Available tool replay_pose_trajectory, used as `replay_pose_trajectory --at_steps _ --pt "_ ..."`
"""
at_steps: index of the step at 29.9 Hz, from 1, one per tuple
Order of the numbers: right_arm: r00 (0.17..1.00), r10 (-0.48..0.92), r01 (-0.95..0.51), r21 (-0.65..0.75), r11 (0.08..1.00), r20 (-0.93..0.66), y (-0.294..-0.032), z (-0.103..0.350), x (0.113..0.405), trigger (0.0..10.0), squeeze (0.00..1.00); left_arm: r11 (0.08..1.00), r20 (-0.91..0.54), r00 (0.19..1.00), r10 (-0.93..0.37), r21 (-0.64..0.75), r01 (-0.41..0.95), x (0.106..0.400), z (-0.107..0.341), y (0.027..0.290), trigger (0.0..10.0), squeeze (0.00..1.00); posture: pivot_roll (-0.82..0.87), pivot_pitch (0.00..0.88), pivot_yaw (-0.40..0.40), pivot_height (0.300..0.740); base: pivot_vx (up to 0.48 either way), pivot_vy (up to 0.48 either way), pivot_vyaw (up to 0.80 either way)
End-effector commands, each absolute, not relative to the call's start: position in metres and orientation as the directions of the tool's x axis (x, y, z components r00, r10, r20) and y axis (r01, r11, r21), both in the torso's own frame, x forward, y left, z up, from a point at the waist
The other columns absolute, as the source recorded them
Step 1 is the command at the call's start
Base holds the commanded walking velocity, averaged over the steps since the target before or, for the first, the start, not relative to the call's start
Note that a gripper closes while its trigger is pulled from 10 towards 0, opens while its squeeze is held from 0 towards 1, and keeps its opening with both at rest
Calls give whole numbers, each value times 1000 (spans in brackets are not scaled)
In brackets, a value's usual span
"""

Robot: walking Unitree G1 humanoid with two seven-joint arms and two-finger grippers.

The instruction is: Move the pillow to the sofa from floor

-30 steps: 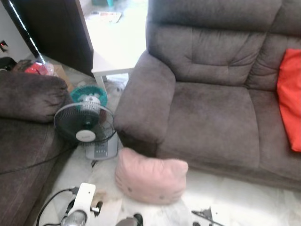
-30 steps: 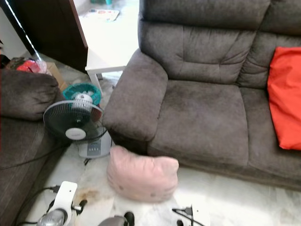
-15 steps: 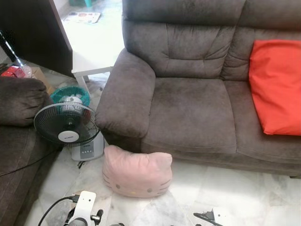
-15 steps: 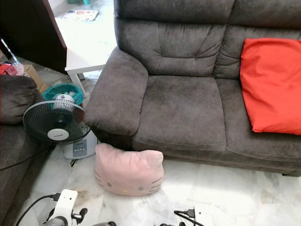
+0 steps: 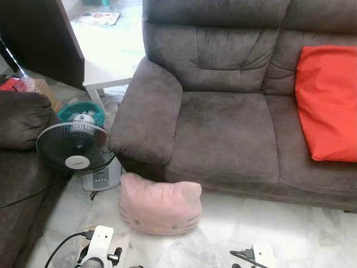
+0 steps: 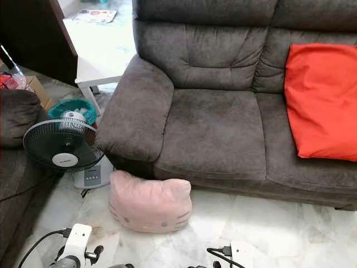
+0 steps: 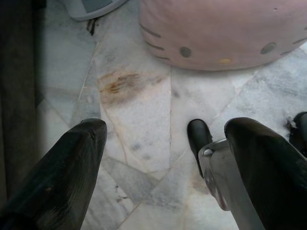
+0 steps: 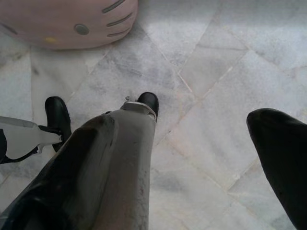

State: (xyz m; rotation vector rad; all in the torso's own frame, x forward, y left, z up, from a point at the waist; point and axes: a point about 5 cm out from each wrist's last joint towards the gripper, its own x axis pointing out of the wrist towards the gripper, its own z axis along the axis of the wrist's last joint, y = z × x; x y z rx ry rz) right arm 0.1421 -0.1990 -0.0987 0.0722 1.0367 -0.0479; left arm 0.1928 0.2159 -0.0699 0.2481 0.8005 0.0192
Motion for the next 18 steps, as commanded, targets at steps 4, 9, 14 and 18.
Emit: replay_pose_trajectory --at_steps 4,9,14,18 --pt "486 1 69 39 997 -874 -198 -102 135 10000 0 971 -712 689 132 231 53 185 -73 219 10000 0 109 105 -19 740 0 0 0" --pt "485 0 69 39 997 -874 -198 -102 135 10000 0 971 -705 696 135 234 48 185 -73 218 10000 0 109 104 -19 740 0 0 0" --pt "486 1 69 39 997 -874 -198 -101 135 10000 0 973 -709 692 134 227 44 185 -73 218 10000 0 109 102 -20 740 0 83 0" --pt "486 1 68 39 997 -874 -198 -101 135 10000 0 973 -711 691 133 227 46 185 -73 218 10000 0 109 102 -19 740 0 480 0"
